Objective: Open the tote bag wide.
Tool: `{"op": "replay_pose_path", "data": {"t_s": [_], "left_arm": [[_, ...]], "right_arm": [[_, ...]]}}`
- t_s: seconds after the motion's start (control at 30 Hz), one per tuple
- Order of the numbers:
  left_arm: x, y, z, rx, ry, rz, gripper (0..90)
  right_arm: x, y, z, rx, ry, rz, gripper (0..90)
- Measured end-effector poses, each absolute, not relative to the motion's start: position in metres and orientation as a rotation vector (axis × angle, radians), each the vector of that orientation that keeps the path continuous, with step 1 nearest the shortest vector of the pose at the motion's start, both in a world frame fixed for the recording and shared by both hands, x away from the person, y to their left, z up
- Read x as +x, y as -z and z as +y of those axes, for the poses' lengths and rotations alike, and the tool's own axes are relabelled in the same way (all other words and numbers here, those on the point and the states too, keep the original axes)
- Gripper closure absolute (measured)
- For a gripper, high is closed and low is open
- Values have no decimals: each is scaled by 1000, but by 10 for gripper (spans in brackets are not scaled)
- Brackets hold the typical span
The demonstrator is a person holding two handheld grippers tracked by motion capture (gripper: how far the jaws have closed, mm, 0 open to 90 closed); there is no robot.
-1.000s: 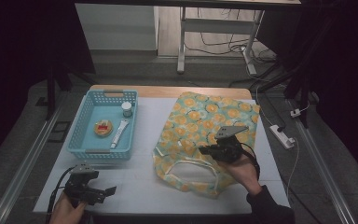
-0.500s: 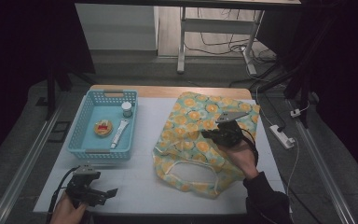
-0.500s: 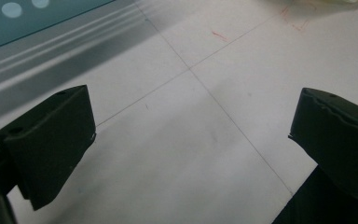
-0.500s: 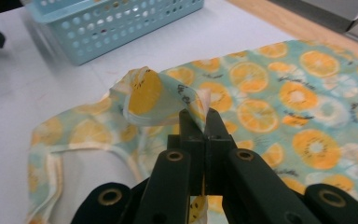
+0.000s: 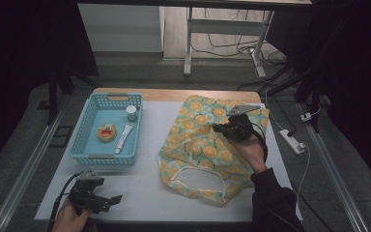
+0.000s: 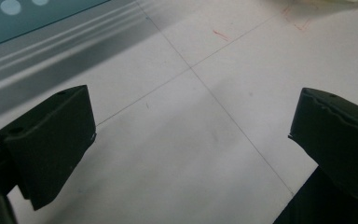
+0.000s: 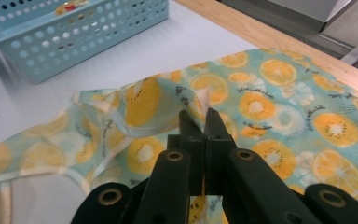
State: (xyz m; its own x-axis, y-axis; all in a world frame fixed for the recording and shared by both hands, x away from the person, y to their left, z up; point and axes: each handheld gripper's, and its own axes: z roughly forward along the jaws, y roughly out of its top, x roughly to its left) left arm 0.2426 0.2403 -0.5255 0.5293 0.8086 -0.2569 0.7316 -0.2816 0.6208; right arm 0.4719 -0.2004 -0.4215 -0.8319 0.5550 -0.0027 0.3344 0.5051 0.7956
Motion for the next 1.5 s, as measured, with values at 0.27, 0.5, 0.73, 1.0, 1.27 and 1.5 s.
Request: {"op": "replay_pose_path", "data": {"t_s": [0.27,0.5,0.73,1.0,1.27,1.5], "left_arm": [[242,525,239,2074,-151,1238,4],[242,525,238,2076,-155,1235,3],[242,525,238,2075,-157,1227,3],[242,525,237,2087,-163,1215,4],[241,524,237,2084,-162,1206,4],[242,524,239,2068,-150,1204,4]], "right_arm": [[490,418,-199,773,-1247,2453,896],[509,427,-199,796,-1223,2433,896],[522,448,-207,839,-1179,2441,895],[530,471,-208,857,-1114,2478,894],[536,495,-209,902,-1029,2520,894],[540,515,-211,955,-956,2572,887]]}}
